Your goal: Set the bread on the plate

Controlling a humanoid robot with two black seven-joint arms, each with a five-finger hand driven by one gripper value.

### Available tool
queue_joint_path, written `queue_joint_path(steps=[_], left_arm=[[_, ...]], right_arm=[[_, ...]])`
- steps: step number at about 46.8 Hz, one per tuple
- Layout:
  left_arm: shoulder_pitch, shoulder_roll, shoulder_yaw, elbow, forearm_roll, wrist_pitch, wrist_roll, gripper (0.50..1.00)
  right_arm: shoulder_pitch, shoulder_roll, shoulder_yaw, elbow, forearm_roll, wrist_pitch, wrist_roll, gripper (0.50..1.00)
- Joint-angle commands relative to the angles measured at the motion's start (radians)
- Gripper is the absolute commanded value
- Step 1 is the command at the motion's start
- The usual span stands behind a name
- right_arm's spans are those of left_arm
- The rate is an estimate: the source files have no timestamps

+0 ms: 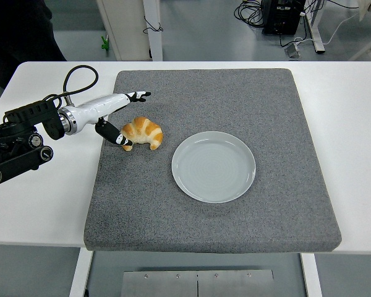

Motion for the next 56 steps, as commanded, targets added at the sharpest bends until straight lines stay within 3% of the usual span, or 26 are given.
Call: queue_joint_path(steps=[1, 31, 45, 52, 56], left_arm=[[0.002, -0.005, 0.001, 0.0, 0.001, 0.0, 0.0, 0.963], [0.024, -0.063, 0.001, 0.017, 0.001, 0.046, 0.005, 0.948], [0.024, -0.089, 0.001, 0.043, 0.002, 0.054, 0.04, 0.948], [0.028, -0.112, 0.001, 0.074, 0.001, 0.055, 0.04, 0.93], [0.041, -0.122, 0.001, 0.087, 0.001, 0.055, 0.04, 0.892]], right_arm=[[0.0, 0.0, 0.0, 0.0, 0.0, 0.0, 0.0, 1.0], [0.0, 0.0, 0.0, 0.0, 0.0, 0.0, 0.0, 1.0], [0.0, 0.0, 0.0, 0.0, 0.0, 0.0, 0.0, 1.0], [0.0, 0.0, 0.0, 0.0, 0.0, 0.0, 0.0, 1.0], [0.0, 0.0, 0.0, 0.0, 0.0, 0.0, 0.0, 1.0]])
